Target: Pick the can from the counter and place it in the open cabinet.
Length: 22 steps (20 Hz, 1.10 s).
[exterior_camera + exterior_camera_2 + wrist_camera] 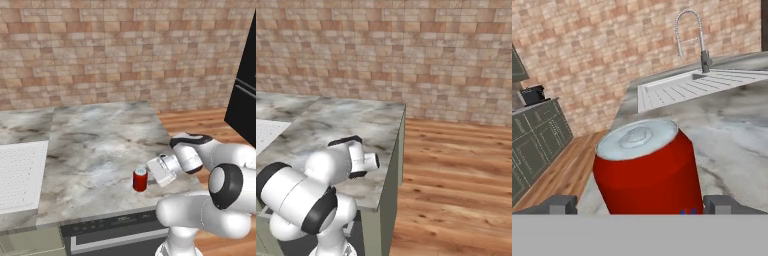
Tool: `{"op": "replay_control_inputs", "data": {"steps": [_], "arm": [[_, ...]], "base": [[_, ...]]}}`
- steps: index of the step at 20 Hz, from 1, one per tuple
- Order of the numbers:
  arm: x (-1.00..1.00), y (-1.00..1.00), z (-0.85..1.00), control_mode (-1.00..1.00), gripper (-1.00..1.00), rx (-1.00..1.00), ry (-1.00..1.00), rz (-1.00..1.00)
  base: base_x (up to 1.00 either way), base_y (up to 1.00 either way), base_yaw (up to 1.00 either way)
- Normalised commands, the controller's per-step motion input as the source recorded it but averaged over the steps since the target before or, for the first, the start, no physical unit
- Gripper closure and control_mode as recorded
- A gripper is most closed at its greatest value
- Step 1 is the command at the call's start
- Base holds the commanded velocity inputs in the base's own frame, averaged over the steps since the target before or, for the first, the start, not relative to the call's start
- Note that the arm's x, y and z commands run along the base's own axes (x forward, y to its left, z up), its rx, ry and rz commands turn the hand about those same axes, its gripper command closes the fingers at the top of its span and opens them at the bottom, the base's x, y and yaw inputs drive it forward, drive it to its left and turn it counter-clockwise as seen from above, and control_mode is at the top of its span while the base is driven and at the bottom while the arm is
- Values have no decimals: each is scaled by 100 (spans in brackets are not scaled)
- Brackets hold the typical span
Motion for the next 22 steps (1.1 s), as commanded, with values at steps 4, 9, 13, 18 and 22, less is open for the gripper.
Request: {"op": "replay_control_inputs", "data": {"steps": [4, 9, 13, 18, 22], "arm": [[0, 21, 0, -100, -100, 0, 1, 0], [0, 22, -1, -100, -100, 0, 1, 0], [0, 23, -5, -100, -100, 0, 1, 0], [0, 24, -13, -100, -100, 0, 1, 0], [0, 8, -5, -100, 100, 0, 0, 0]], "base": [[0, 0, 0], [0, 0, 0], [0, 0, 0], [0, 0, 0], [0, 0, 0]]}}
